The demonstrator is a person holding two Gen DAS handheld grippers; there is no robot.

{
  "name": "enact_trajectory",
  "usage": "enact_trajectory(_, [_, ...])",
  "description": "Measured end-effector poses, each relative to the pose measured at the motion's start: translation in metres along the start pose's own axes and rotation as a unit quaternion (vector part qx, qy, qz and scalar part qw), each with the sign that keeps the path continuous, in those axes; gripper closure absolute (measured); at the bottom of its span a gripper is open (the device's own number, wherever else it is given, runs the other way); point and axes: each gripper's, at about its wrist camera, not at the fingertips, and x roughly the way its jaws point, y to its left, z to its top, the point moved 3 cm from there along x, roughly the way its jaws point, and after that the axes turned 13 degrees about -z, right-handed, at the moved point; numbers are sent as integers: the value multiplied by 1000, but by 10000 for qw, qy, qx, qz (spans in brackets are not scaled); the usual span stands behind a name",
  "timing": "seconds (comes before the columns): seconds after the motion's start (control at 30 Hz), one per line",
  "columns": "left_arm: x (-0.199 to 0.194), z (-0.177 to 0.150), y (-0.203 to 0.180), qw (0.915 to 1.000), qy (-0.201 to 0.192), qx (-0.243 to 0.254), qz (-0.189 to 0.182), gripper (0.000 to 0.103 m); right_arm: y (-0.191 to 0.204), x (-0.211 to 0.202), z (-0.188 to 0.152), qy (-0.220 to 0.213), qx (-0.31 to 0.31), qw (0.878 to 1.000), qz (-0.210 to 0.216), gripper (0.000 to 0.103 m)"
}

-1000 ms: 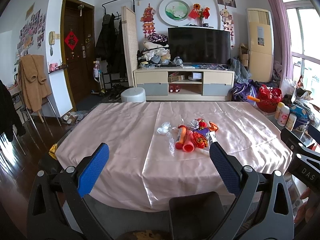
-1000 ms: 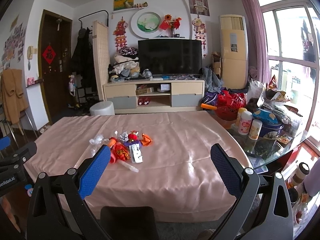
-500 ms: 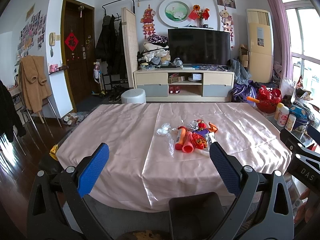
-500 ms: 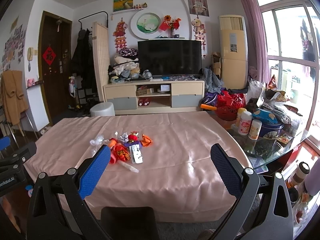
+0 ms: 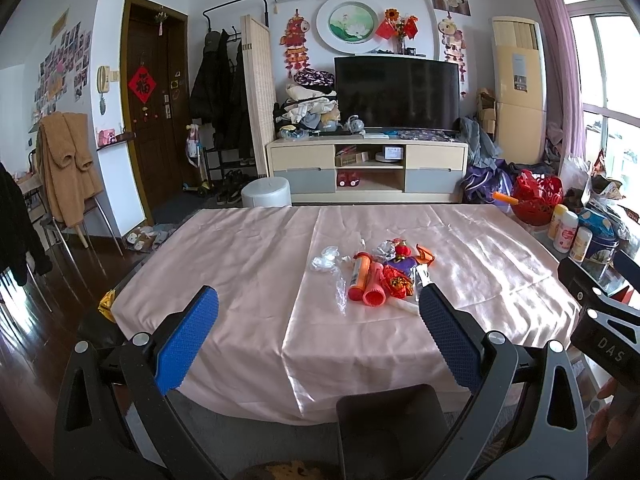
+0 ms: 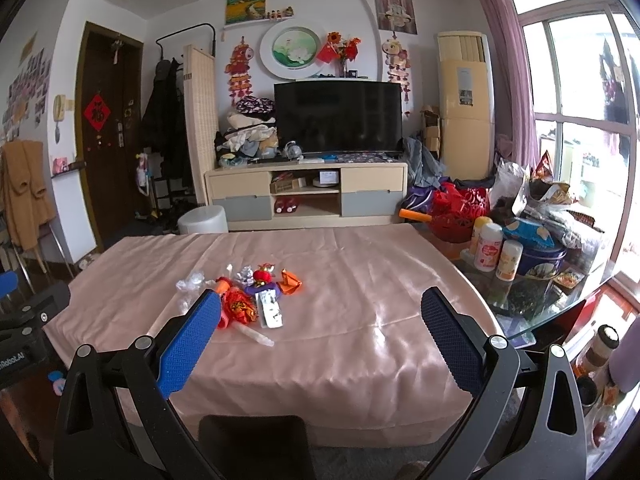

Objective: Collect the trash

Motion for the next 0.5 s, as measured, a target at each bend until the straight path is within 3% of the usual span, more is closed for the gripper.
enact_trajectory(0.13, [-1, 2, 0, 10000, -4, -5, 4, 8, 2, -1, 0, -120, 8, 9999, -57, 3])
enact_trajectory(0.27, [-2, 5, 0, 10000, 6, -41, 34, 8, 3, -5, 3, -297, 178, 9990, 277, 3])
enact_trajectory(0.37, [6, 3, 4, 9999, 83, -69, 53, 8, 5, -6, 5, -545, 82, 9984, 152, 3])
enact_trajectory(0.5, [23, -4, 14, 9996, 234, -136, 44, 8, 1, 10, -1, -364, 210, 9990, 126, 3])
